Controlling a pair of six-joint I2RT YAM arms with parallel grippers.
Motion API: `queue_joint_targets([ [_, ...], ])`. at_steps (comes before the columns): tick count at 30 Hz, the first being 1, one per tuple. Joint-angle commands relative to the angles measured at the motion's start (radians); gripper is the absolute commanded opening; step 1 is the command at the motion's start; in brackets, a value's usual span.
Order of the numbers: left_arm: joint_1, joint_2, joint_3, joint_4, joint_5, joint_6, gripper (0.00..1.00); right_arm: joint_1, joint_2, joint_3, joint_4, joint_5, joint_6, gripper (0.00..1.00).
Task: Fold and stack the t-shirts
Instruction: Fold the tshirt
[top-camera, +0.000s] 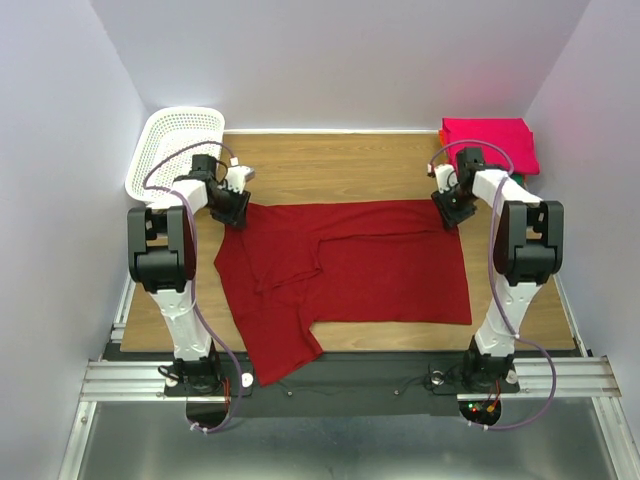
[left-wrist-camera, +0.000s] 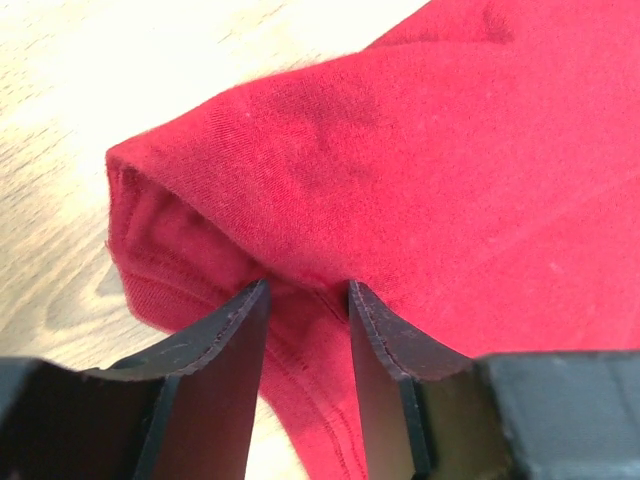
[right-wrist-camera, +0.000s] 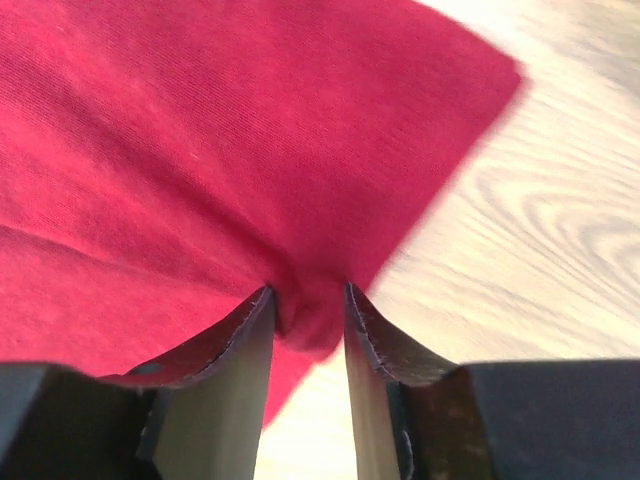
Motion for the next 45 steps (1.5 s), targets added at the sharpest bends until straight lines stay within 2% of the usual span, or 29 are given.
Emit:
queue_joint_targets([
  [1,0.01,-0.091,0.016,-0.048,0.028,0.041,0.5,-0.008,-0.123,0.048,0.045,-0.12,0.037,0.4],
  [7,-0.015,-0.15,0.042,-0.051,0.074,0.023,0.51,-0.008,-0.09,0.146,0.046,-0.202,0.117,0.4],
  [16,-0.021,-0.042,0.051,0.012,0.016,-0.052,0.49,-0.005,0.075,0.189,0.079,-0.189,0.157,0.31],
  [24,-0.021,0.097,0.114,0.019,-0.095,-0.062,0.37,-0.001,0.193,0.189,0.168,-0.099,0.162,0.29],
  [28,-0.021,0.181,0.198,0.018,-0.141,-0.049,0.33,0.005,0.245,0.252,0.194,-0.073,0.186,0.31],
  [35,-0.021,0.359,0.489,-0.039,-0.166,-0.055,0.33,0.027,0.389,0.456,0.214,-0.042,0.217,0.37],
  [39,-0.02,0.327,0.569,-0.065,-0.113,-0.049,0.47,0.03,0.377,0.533,0.211,-0.088,0.229,0.45],
  [41,-0.018,0.251,0.576,-0.074,-0.051,-0.043,0.52,0.03,0.31,0.527,0.205,-0.172,0.246,0.54],
  [43,-0.018,0.144,0.547,-0.094,0.017,-0.019,0.56,0.03,0.19,0.467,0.192,-0.267,0.249,0.66],
  [44,-0.018,0.143,0.525,-0.1,0.038,0.0,0.57,0.051,0.14,0.467,0.189,-0.268,0.248,0.73],
  [45,-0.018,0.058,0.501,-0.102,0.054,0.009,0.58,0.057,0.098,0.417,0.176,-0.327,0.243,0.89],
])
